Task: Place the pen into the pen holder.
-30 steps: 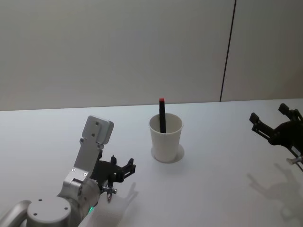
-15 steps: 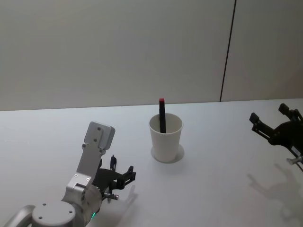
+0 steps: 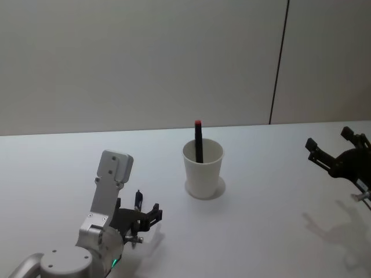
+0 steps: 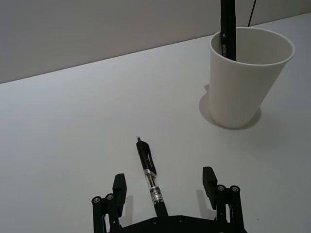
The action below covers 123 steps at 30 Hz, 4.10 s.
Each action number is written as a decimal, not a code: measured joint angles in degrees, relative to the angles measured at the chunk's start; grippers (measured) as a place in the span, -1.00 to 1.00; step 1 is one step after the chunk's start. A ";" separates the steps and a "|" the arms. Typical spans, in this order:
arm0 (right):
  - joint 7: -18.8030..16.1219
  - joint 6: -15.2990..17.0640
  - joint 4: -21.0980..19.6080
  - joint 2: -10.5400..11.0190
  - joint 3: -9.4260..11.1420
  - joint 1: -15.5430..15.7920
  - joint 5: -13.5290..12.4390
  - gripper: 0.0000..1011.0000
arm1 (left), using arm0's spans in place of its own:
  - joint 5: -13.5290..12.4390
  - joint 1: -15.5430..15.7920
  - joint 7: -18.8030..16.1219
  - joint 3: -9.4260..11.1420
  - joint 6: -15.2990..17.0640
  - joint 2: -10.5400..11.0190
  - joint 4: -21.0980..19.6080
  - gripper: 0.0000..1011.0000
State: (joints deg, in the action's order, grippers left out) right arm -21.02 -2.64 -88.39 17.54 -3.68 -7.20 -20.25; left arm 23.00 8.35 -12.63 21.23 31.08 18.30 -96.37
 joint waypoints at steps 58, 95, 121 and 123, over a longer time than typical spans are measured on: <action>0.00 0.00 0.00 0.00 0.00 0.00 0.00 0.98 | -1.10 0.38 1.27 -1.85 4.43 -2.01 3.55 0.19; 0.00 0.00 0.00 0.00 0.00 0.00 0.00 0.98 | -7.49 1.87 5.21 -2.53 4.07 -2.57 6.98 -0.74; 0.00 0.00 0.00 0.00 0.00 0.00 0.00 0.98 | -17.51 1.61 7.64 -3.85 -14.43 -0.31 5.84 -0.74; 0.00 0.00 0.00 0.00 0.00 0.00 0.00 0.98 | -17.91 1.60 8.35 -4.06 -16.57 -0.03 5.79 -0.74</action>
State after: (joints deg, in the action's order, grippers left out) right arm -21.02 -2.64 -88.39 17.54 -3.68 -7.20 -20.25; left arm 5.09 9.94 -4.28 17.17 14.51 18.26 -90.58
